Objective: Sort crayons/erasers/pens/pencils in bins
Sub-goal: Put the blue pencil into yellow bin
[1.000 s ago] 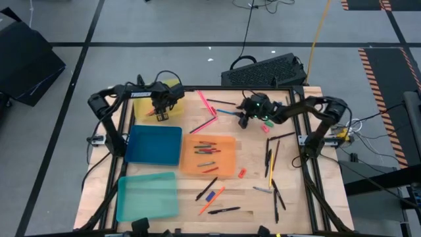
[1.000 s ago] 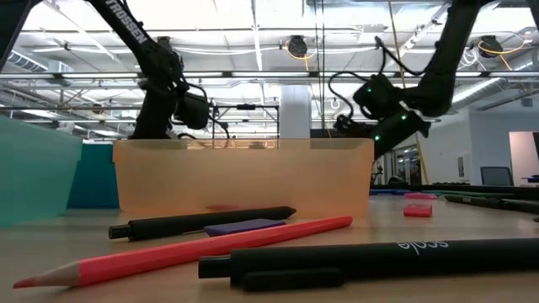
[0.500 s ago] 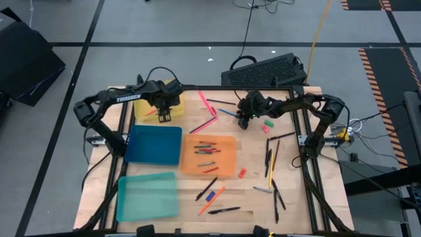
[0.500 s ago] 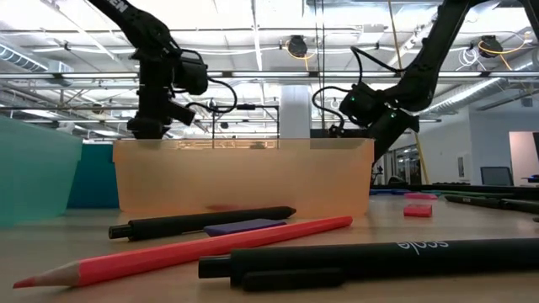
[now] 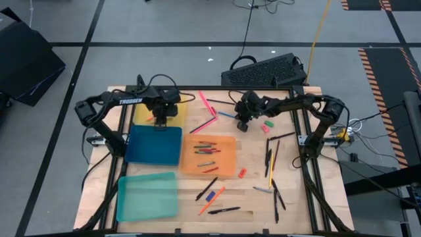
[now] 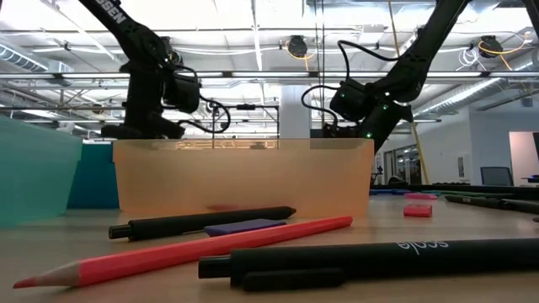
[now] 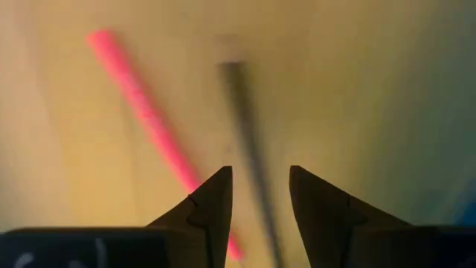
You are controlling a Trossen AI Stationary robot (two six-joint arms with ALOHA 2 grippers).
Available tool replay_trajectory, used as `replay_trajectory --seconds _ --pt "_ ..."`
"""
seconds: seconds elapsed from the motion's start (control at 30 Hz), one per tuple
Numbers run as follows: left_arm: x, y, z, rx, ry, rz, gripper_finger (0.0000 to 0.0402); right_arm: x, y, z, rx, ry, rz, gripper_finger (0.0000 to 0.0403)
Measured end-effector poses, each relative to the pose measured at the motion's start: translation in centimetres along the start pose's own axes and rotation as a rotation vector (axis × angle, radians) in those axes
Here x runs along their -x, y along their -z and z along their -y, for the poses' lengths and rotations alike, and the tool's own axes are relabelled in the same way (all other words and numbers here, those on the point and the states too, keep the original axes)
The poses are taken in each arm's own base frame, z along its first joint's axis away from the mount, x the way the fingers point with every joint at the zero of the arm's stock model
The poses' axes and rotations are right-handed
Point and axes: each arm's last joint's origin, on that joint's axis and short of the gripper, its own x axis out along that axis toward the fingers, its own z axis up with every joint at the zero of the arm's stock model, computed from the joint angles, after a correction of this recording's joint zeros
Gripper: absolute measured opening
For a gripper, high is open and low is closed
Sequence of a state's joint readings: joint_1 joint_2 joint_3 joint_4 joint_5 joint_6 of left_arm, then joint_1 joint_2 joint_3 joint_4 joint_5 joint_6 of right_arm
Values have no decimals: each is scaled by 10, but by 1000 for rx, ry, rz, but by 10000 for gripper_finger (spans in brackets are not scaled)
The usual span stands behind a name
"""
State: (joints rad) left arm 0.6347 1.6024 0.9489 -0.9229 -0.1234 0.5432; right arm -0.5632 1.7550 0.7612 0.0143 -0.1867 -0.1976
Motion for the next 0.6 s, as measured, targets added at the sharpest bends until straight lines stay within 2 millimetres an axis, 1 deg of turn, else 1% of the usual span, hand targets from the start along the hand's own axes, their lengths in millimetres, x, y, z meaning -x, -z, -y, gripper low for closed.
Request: replay_trajectory --seconds 0.07,0.17,0.27,0.33,0.4,0.47,0.6 --pt "2 0 2 -4 -38 -24 136 0 -1 -3 -1 -6 1 12" --pt "9 0 3 -2 -85 -13 136 3 -5 -9 -12 -11 23 12" --pt "16 1 4 19 -104 6 136 12 -10 -15 -11 -17 66 12" --pt "26 -1 2 59 -128 48 136 22 -13 -19 0 -17 88 12" --pt "36 -3 -1 129 -140 95 136 35 -21 -21 16 3 154 12" --pt "50 -6 -3 227 -124 185 136 51 -30 -22 24 25 230 12" --pt "78 -17 -7 480 -9 476 136 83 -40 -25 6 38 357 13"
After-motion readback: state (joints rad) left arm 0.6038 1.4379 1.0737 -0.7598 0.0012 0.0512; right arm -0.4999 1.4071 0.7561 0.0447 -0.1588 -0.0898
